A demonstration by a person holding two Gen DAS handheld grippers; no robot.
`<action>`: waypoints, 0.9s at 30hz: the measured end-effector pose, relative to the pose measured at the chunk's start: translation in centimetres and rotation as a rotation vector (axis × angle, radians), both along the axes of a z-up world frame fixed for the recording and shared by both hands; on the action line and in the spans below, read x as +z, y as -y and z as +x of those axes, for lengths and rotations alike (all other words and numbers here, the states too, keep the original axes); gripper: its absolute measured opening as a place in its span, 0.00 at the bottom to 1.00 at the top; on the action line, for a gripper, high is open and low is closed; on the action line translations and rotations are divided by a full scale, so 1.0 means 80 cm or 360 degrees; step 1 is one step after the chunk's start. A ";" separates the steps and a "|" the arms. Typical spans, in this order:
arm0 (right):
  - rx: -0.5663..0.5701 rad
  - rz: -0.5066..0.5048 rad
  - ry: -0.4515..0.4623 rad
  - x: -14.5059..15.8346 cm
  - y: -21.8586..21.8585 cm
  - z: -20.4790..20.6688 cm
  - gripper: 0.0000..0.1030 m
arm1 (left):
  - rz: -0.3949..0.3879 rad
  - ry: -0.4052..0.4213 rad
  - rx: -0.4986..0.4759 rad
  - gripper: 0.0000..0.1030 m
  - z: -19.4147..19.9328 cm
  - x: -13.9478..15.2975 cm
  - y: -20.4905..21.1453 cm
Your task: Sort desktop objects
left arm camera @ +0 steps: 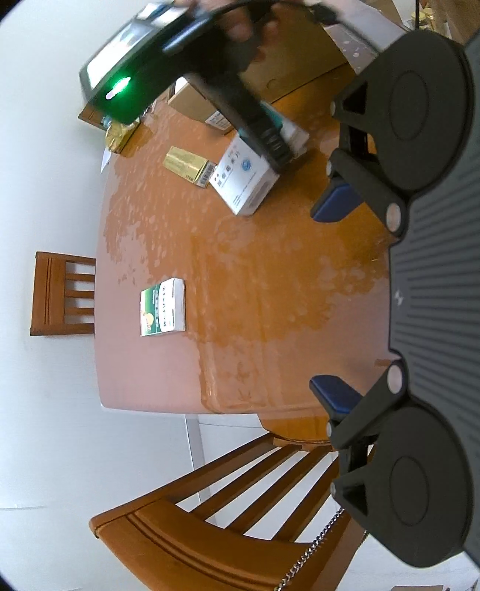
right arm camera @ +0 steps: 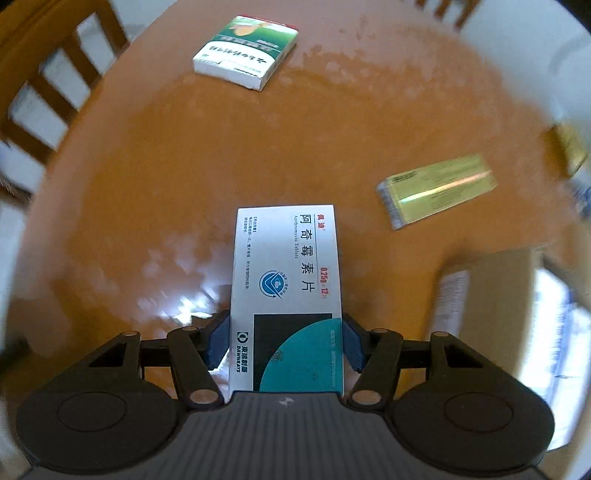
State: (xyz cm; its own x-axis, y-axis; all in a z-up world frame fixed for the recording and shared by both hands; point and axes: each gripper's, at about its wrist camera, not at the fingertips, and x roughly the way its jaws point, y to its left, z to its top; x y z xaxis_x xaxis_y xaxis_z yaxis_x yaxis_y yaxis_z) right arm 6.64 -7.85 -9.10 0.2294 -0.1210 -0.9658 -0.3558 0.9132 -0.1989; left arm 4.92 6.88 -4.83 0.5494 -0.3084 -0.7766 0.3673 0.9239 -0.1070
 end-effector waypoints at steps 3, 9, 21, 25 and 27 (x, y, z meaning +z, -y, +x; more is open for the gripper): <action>0.0178 -0.0184 0.0125 -0.011 -0.006 -0.011 0.64 | 0.0012 -0.0008 0.0011 0.87 0.001 -0.003 0.001; 0.0329 -0.0272 0.0187 0.002 0.002 -0.034 0.64 | 0.0093 -0.0063 0.0045 0.87 0.005 -0.013 0.006; 0.0339 -0.0246 0.0311 -0.015 0.011 -0.067 0.64 | 0.0215 -0.0070 0.0003 0.87 0.006 0.003 0.037; 0.0321 -0.0222 0.0349 -0.011 0.019 -0.073 0.64 | 0.0241 -0.0056 0.0009 0.87 0.002 0.010 0.047; 0.0352 -0.0244 0.0382 -0.008 0.019 -0.083 0.64 | 0.0255 -0.0051 0.0016 0.87 0.001 0.012 0.050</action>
